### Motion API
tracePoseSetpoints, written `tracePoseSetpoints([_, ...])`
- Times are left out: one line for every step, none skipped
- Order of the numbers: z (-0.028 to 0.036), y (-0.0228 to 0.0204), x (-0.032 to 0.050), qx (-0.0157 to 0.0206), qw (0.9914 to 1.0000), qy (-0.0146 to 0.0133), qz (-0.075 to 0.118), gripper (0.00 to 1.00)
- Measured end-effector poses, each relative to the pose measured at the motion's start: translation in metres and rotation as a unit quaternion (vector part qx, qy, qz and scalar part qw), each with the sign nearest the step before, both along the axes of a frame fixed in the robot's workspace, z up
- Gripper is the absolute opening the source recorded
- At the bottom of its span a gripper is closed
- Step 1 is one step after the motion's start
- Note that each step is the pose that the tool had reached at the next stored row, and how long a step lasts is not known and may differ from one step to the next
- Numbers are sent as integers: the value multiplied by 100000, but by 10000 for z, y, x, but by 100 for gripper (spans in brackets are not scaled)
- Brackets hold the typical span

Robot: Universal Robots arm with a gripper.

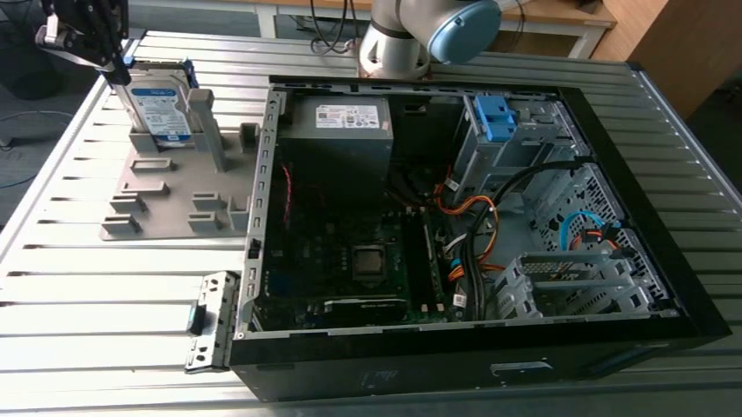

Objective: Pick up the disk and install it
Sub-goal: 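Pick up the disk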

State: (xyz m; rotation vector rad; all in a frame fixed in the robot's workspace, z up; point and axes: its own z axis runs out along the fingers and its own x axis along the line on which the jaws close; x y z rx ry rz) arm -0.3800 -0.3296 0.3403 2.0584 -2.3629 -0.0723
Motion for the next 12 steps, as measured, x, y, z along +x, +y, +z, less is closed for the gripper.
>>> tracePoseSetpoints([0,0,0,0,100000,0,97,11])
tracePoseSetpoints([0,0,0,1,100000,0,194,11])
tracePoseSetpoints([0,0,0,1,100000,-1,291,11])
tracePoseSetpoints([0,0,0,0,99999,-2,395,11])
tracePoseSetpoints([0,0,0,1,99999,-3,498,11])
tracePoseSetpoints([0,0,0,-1,99998,1,618,11])
tracePoseSetpoints([0,0,0,1,99997,-1,736,11])
tracePoseSetpoints([0,0,0,1,99996,-1,861,11])
tracePoseSetpoints([0,0,0,1,99995,-1,1000,11])
tracePoseSetpoints([0,0,0,3,99993,-2,1173,11])
tracePoseSetpoints([0,0,0,1,99991,-1,1372,11])
tracePoseSetpoints([0,0,0,1,99988,-1,1534,11])
